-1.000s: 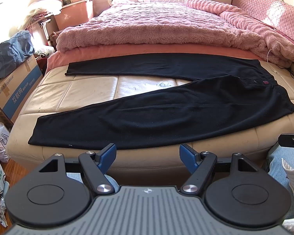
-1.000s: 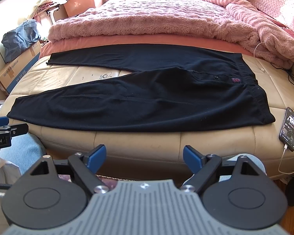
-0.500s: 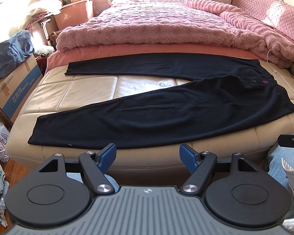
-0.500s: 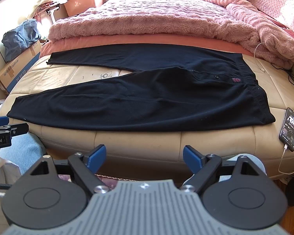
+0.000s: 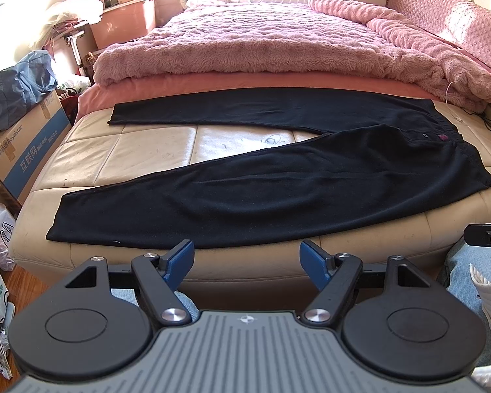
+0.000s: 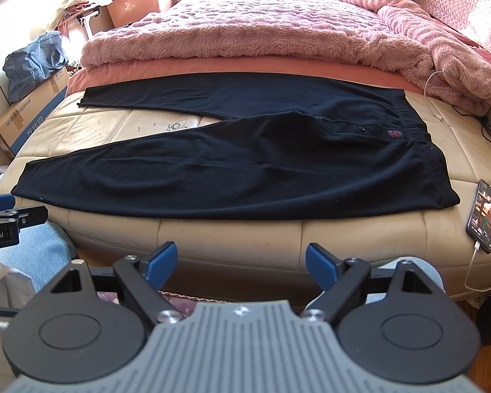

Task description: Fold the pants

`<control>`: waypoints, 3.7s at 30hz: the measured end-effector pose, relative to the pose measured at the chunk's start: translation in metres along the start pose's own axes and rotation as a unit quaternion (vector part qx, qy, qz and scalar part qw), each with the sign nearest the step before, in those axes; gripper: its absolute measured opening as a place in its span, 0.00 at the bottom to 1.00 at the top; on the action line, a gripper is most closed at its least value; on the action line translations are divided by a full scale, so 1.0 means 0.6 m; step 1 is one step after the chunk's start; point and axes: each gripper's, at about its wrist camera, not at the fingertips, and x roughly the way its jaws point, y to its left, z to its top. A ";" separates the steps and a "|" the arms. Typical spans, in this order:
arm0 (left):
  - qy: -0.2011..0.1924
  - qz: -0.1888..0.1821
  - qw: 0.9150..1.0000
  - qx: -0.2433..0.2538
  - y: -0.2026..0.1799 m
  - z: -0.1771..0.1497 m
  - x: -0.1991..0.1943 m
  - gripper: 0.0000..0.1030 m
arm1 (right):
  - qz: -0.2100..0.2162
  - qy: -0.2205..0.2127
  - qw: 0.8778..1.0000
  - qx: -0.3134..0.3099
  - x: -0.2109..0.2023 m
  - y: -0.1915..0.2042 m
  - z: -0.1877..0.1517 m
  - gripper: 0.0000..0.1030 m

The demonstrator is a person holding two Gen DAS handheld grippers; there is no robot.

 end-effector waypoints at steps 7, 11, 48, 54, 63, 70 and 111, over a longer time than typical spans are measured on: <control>0.000 0.000 1.000 0.000 0.000 0.000 0.000 0.83 | 0.000 0.000 1.000 0.000 0.000 0.000 0.000 0.79; 0.000 0.000 1.000 0.000 0.000 0.000 0.000 0.84 | -0.001 -0.001 1.000 0.000 0.000 0.001 0.000 0.79; -0.032 0.028 0.998 0.042 0.082 0.053 0.025 0.72 | -0.005 -0.082 0.996 -0.042 -0.018 -0.106 0.059 0.69; -0.027 0.039 0.996 0.081 0.164 0.079 0.063 0.63 | -0.011 -0.076 0.994 -0.072 0.015 -0.197 0.094 0.43; 0.056 0.023 0.967 0.249 0.292 0.074 0.154 0.62 | -0.013 0.005 0.994 -0.108 0.118 -0.290 0.131 0.26; 0.175 0.035 0.906 0.385 0.345 0.036 0.254 0.62 | -0.032 0.032 0.997 -0.067 0.176 -0.304 0.146 0.27; 0.107 0.185 0.955 0.203 0.304 0.131 0.250 0.00 | -0.072 0.112 0.983 -0.126 0.243 -0.436 0.149 0.34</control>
